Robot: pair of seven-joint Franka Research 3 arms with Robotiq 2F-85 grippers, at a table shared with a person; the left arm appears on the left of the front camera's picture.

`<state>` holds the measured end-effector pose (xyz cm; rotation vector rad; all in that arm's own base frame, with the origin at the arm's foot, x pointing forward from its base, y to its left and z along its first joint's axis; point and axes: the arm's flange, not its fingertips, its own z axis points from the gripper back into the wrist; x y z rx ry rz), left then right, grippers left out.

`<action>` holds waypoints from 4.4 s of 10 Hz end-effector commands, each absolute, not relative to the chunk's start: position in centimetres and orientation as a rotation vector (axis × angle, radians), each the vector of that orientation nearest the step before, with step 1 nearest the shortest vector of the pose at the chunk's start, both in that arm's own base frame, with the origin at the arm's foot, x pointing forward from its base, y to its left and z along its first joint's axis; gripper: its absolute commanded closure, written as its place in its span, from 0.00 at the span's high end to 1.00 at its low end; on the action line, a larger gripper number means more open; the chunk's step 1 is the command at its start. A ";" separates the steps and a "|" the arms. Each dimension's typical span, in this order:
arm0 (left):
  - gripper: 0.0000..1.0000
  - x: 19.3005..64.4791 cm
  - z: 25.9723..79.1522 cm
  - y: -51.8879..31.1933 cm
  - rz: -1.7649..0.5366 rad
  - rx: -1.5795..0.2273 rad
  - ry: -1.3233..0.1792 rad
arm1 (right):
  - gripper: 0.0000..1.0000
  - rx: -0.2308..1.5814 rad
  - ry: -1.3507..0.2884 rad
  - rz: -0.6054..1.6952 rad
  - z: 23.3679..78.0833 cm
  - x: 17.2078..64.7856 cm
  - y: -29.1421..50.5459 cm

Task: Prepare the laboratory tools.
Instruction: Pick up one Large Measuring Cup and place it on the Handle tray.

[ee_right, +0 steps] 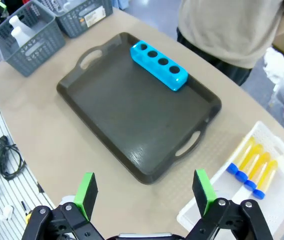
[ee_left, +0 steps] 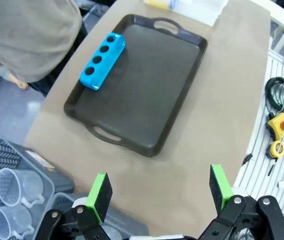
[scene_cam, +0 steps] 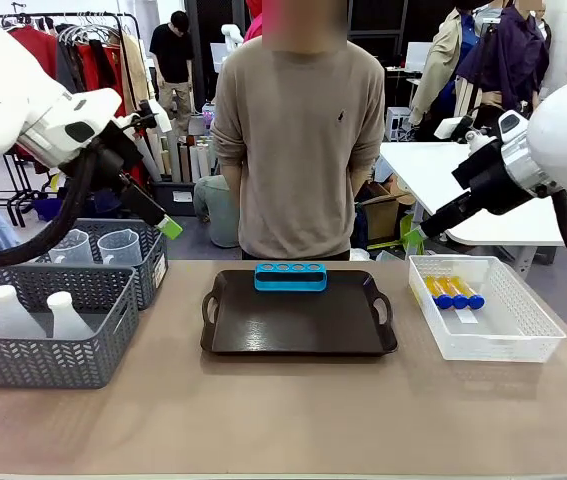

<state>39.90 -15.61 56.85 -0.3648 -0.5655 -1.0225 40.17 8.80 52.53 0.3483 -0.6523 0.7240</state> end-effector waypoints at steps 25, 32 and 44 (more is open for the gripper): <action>1.00 43.1 68.1 -5.8 -1.081 -0.341 -0.751 | 1.00 0.432 -0.868 0.890 68.3 43.5 3.3; 1.00 42.9 68.0 -6.1 -1.066 -0.325 -0.728 | 1.00 0.413 -0.859 0.876 68.7 43.1 3.5; 1.00 42.9 68.0 -6.1 -1.066 -0.325 -0.728 | 1.00 0.413 -0.859 0.876 68.7 43.1 3.5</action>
